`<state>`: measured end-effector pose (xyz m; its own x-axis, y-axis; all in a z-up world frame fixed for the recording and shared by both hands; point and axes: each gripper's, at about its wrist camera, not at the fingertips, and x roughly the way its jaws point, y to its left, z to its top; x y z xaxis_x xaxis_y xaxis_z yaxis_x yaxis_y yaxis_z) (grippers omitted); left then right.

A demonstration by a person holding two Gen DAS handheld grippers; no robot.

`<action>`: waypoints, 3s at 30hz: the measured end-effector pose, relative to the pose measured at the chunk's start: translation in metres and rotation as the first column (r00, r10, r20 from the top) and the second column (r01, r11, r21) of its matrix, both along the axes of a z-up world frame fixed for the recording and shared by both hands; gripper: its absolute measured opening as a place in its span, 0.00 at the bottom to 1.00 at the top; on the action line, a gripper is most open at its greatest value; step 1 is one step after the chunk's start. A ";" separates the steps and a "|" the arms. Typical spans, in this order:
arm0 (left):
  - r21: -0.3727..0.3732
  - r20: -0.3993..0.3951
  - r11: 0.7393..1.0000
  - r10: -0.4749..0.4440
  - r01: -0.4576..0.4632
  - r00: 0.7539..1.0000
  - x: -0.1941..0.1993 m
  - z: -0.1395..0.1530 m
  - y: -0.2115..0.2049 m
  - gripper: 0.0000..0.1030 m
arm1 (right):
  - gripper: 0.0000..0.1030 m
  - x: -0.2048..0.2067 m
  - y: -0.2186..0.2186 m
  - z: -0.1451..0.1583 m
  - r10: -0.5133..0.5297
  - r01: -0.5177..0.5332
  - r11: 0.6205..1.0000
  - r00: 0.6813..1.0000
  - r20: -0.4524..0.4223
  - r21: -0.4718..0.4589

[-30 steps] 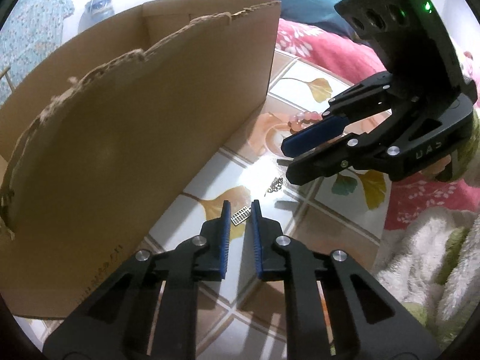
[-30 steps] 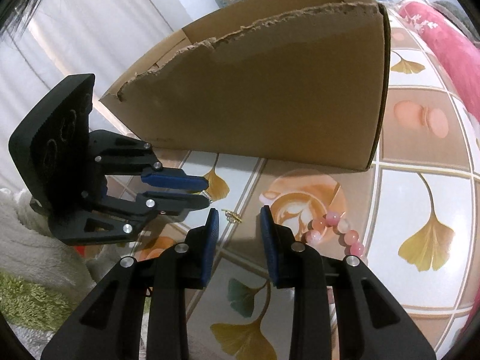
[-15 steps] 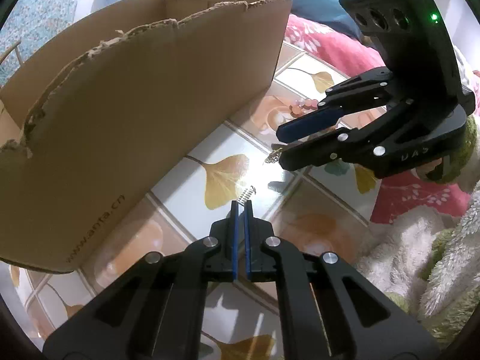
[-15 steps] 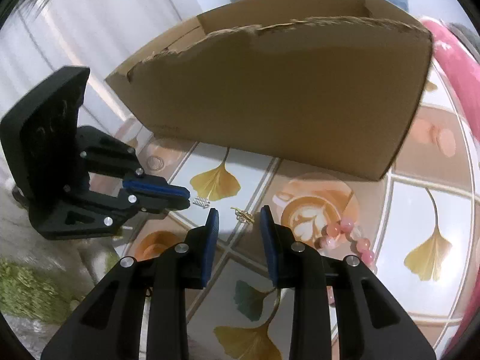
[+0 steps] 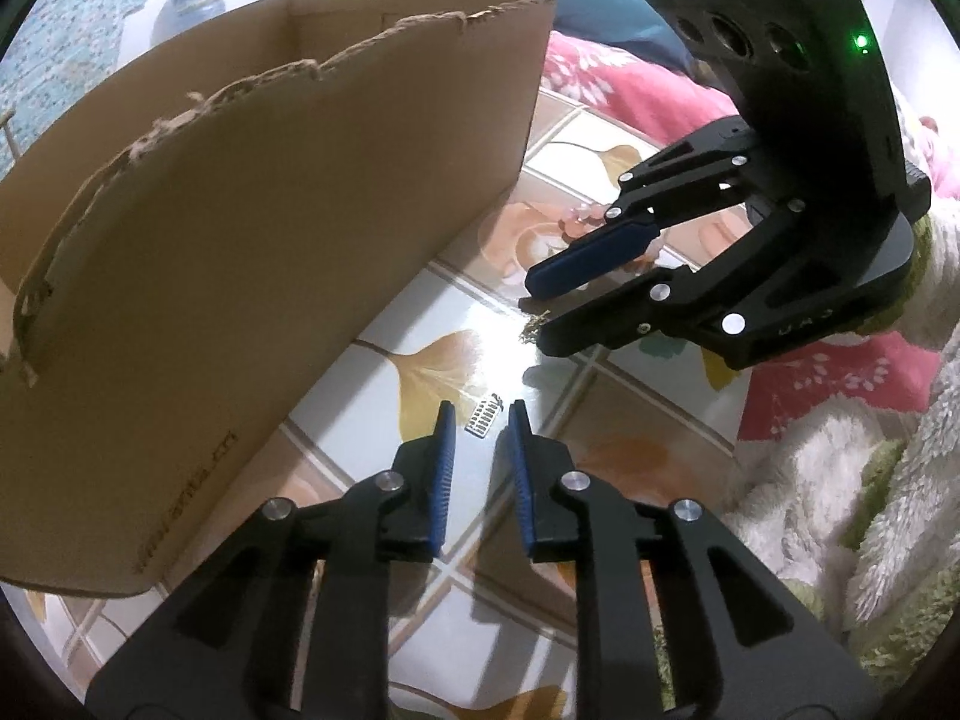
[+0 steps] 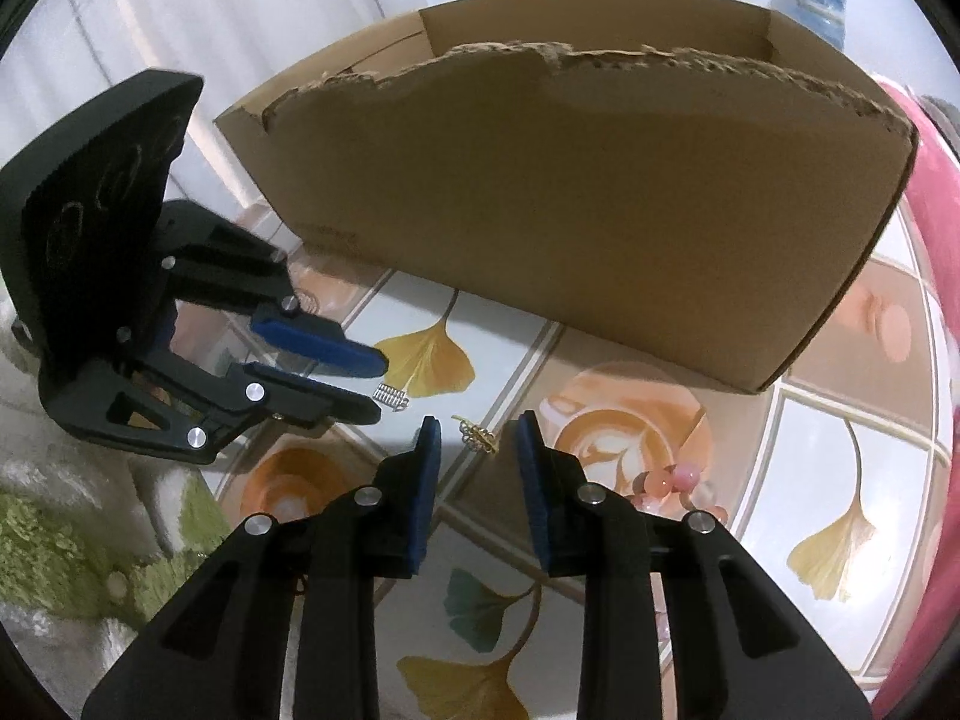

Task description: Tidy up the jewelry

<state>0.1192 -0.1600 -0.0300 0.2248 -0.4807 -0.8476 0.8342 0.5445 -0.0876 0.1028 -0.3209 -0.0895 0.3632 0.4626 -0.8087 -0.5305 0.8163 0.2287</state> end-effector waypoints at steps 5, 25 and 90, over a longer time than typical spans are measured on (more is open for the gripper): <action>0.018 0.022 1.000 -0.019 0.018 1.000 0.000 0.000 -0.007 0.17 | 0.19 -0.001 0.012 -0.001 0.041 -0.039 0.998 0.999 0.032 -0.045; 0.031 0.068 0.997 -0.066 0.064 0.996 -0.006 0.001 -0.011 0.04 | 0.03 -0.004 0.028 0.001 0.072 -0.066 0.994 0.995 0.062 -0.088; -0.197 0.110 0.960 0.223 -0.199 0.969 0.081 0.117 0.055 0.04 | 0.01 0.107 0.003 0.128 -0.003 -0.015 0.985 0.994 0.106 0.172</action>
